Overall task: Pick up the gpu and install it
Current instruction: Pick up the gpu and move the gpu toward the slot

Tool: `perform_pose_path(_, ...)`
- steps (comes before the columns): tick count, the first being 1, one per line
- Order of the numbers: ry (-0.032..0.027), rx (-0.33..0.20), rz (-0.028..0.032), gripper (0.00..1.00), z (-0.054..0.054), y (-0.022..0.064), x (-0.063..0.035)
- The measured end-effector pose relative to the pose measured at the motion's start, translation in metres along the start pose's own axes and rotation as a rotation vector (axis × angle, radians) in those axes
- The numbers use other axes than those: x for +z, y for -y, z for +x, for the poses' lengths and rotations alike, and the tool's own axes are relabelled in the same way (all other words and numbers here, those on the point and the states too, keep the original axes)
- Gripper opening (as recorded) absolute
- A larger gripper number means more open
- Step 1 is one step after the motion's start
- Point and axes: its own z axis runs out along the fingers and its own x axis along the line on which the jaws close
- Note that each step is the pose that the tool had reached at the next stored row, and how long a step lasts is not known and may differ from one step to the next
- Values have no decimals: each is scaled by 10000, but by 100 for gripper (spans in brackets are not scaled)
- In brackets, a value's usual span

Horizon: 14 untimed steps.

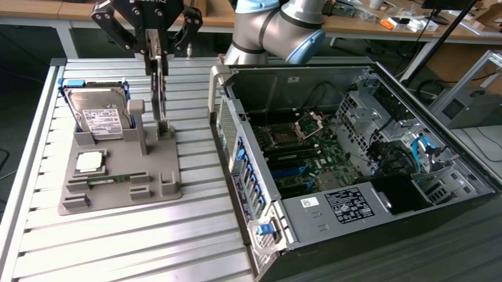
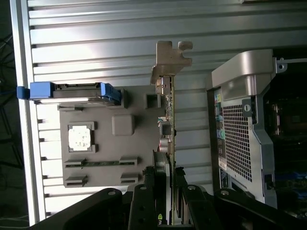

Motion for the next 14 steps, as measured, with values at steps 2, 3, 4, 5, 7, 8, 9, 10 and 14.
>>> perform_pose_path(2,1,-1,-2,27,0,-1,-15)
perform_pose_path(3,1,0,-3,27,0,-1,-20)
perform_pose_path(4,1,0,-4,27,0,-1,-20)
perform_pose_path(5,1,0,-3,27,0,-1,-20)
perform_pose_path(7,1,0,-3,27,0,-1,-21)
perform_pose_path(8,0,0,-3,27,0,-1,-21)
perform_pose_path(9,0,0,-2,27,0,-1,-21)
perform_pose_path(10,0,0,-2,27,0,-1,-21)
perform_pose_path(14,-1,0,-2,27,-8,13,-22)
